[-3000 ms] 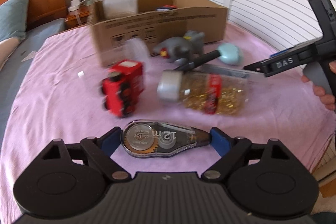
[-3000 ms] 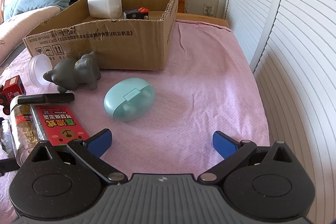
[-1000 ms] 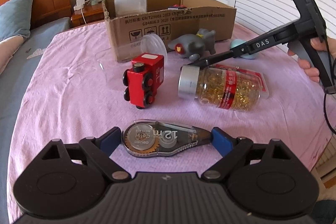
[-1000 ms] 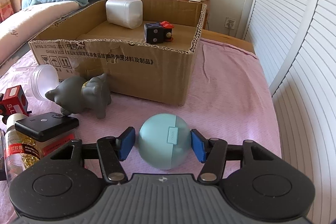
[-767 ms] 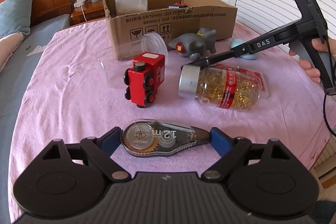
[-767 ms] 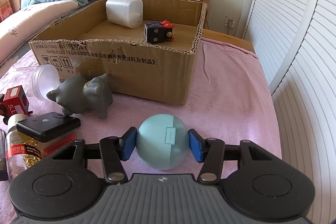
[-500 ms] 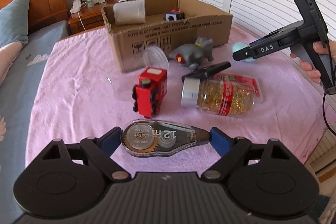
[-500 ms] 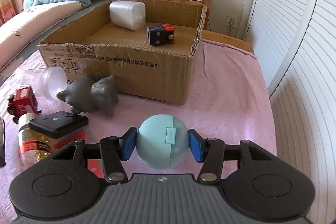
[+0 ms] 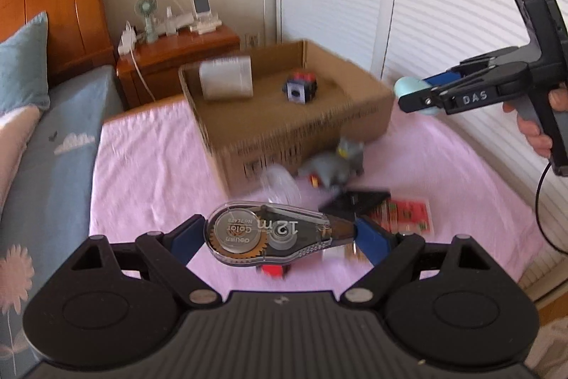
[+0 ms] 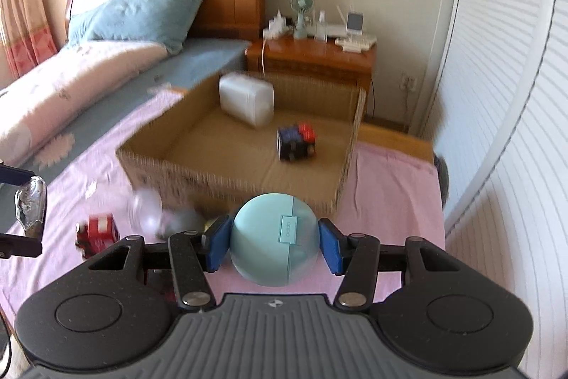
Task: Organize rigid objects
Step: 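Carry the tape and teal case to the box while the right tool releases the case inside, then lower the correction tape into the box and open the left tool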
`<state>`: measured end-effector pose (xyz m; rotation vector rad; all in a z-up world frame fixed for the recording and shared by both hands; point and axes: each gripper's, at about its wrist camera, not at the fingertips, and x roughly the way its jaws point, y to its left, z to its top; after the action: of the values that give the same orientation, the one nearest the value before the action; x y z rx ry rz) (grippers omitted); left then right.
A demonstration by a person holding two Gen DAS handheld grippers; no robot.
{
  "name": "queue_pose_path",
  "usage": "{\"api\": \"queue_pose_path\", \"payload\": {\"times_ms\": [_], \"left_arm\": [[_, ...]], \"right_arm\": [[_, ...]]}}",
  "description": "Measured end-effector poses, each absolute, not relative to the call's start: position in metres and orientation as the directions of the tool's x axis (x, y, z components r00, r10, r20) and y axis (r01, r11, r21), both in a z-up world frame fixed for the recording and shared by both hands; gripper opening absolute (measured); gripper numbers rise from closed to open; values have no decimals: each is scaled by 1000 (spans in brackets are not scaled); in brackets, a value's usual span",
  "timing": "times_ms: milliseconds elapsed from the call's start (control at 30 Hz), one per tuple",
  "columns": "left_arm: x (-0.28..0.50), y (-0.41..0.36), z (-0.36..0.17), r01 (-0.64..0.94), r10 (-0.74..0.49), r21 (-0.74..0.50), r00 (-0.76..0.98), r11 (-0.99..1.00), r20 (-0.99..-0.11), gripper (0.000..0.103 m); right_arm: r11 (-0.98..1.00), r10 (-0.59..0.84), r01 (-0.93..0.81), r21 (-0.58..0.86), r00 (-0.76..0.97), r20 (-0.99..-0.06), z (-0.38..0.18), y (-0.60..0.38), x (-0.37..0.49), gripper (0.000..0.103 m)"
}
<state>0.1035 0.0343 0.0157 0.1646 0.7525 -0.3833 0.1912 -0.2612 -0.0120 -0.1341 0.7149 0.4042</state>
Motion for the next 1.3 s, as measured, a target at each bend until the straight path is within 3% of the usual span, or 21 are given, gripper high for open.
{"api": "queue_pose_path", "payload": {"times_ms": [167, 633, 667, 733, 933, 1300], "left_arm": [[129, 32, 30, 380, -267, 31, 702, 924, -660, 89], [193, 22, 32, 374, -260, 29, 697, 927, -669, 89], [196, 22, 31, 374, -260, 27, 694, 927, -671, 89], [203, 19, 29, 369, -258, 23, 690, 929, -676, 89], [218, 11, 25, 366, -254, 18, 679, 930, -689, 90], [249, -8, 18, 338, -224, 15, 654, 941, -723, 90]], "right_arm": [[915, 328, -402, 35, 690, -646, -3, -251, 225, 58], [934, 279, -352, 59, 615, -737, -48, -236, 289, 54], [934, 280, -350, 62, 615, -737, -47, -237, 288, 56], [935, 281, -350, 63, 619, -733, -46, -237, 286, 73], [928, 327, -356, 107, 647, -689, -30, -246, 267, 103], [943, 307, -306, 131, 645, -700, -17, -255, 219, 103]]}}
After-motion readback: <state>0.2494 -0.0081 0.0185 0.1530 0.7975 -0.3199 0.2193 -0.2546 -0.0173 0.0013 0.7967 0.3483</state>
